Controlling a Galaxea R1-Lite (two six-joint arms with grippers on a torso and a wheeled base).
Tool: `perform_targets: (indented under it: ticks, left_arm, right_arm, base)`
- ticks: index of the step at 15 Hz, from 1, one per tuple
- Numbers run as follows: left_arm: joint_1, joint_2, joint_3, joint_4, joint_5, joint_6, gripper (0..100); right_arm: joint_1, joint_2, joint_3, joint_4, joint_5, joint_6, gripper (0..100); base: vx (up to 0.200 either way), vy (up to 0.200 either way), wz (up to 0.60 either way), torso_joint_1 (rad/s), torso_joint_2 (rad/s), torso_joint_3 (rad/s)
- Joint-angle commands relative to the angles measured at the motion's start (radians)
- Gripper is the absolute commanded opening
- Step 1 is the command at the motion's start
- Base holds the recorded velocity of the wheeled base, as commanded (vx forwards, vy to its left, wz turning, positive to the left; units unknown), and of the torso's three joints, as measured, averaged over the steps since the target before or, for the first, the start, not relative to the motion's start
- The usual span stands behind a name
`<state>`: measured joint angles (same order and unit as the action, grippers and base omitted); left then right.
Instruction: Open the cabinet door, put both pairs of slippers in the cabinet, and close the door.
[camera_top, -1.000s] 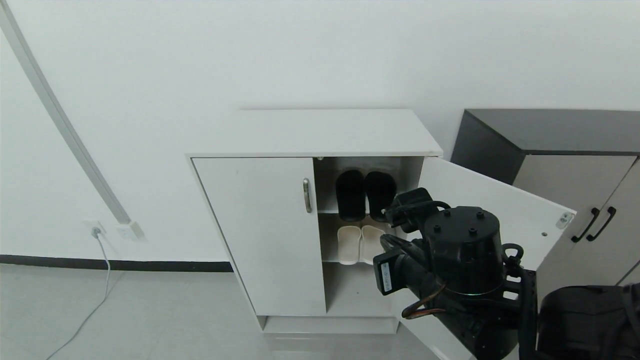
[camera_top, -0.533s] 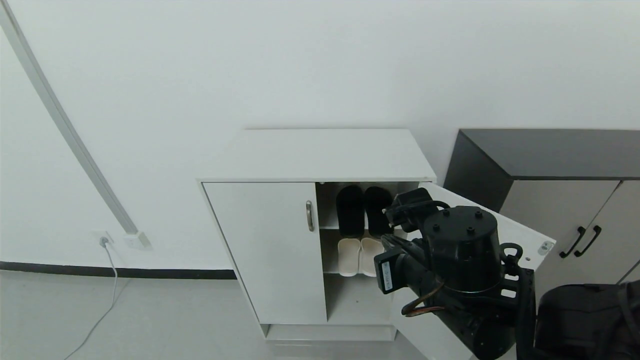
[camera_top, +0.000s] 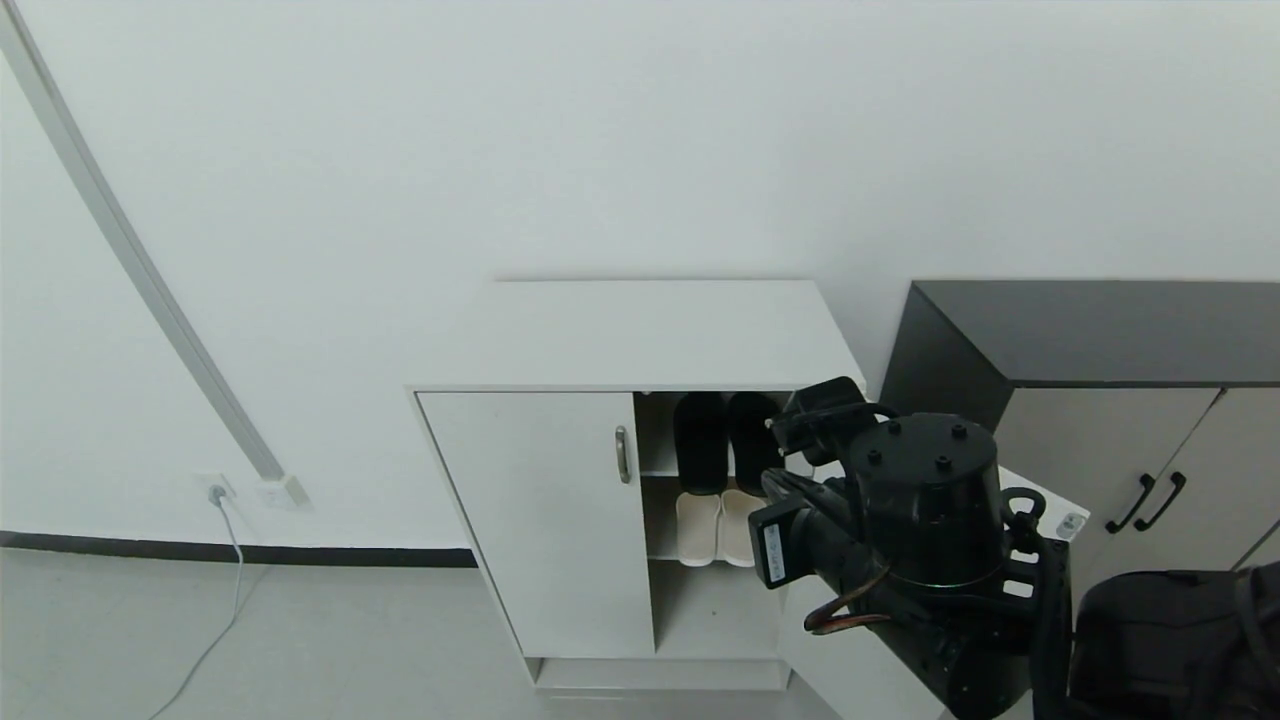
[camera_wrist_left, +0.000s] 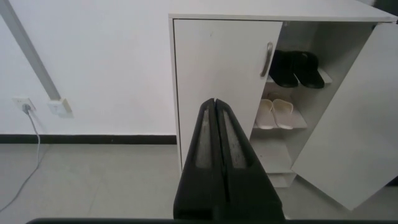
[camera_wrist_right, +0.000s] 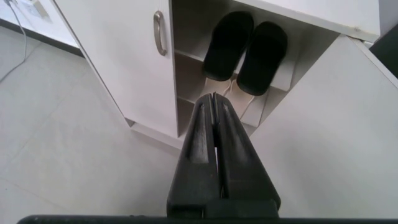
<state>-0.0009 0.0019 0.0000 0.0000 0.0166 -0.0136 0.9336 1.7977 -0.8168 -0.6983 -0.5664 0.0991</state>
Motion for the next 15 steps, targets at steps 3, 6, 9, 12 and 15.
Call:
perform_targets:
  ticks: [3, 6, 9, 12, 15]
  left_arm:
    - [0.001, 0.0, 0.0, 0.0, 0.0, 0.0, 0]
    - [-0.001, 0.0, 0.0, 0.0, 0.0, 0.0, 0]
    - [-0.001, 0.0, 0.0, 0.0, 0.0, 0.0, 0]
    - [0.001, 0.0, 0.0, 0.0, 0.0, 0.0, 0]
    - [-0.001, 0.0, 0.0, 0.0, 0.0, 0.0, 0]
  right_arm:
    - [-0.001, 0.002, 0.005, -0.001, 0.003, -0.003, 0]
    - [-0.001, 0.002, 0.01, -0.001, 0.005, -0.003, 0]
    - [-0.001, 0.003, 0.01, -0.001, 0.005, -0.003, 0]
    - [-0.013, 0.008, 0.008, -0.001, 0.003, -0.007, 0]
    - [-0.022, 0.012, 0.01, -0.033, -0.004, -0.024, 0]
  base:
    - [0.0, 0.0, 0.0, 0.0, 0.0, 0.0]
    - [0.0, 0.0, -0.4, 0.0, 0.0, -0.002]
    - [0.0, 0.0, -0.6, 0.001, 0.0, 0.001]
    - [0.0, 0.0, -0.6, 0.004, 0.0, 0.001]
    - [0.0, 0.0, -0.2, 0.002, 0.0, 0.001]
